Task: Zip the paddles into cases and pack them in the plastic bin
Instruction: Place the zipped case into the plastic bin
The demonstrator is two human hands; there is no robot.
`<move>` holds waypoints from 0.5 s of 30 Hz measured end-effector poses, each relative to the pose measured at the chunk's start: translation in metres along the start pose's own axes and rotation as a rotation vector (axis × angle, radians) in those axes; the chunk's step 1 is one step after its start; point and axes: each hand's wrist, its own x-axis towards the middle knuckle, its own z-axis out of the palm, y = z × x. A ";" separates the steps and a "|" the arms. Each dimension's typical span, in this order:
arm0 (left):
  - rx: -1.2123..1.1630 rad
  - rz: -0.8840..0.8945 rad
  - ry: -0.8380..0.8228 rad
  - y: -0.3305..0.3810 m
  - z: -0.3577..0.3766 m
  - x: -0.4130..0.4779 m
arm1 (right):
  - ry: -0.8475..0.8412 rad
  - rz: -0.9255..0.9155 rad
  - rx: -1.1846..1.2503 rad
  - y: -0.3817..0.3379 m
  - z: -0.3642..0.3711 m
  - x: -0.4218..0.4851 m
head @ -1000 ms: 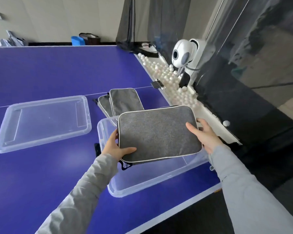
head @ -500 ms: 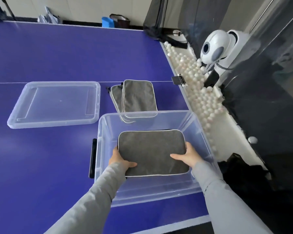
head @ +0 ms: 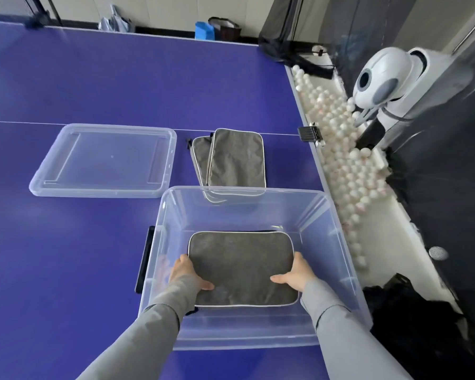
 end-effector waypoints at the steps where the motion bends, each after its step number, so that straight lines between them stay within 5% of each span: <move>1: 0.020 -0.002 0.002 0.000 0.001 0.000 | 0.004 0.002 -0.016 -0.001 0.001 -0.001; 15: -0.012 -0.041 -0.018 0.003 0.002 -0.004 | 0.050 -0.034 -0.164 -0.007 -0.003 -0.012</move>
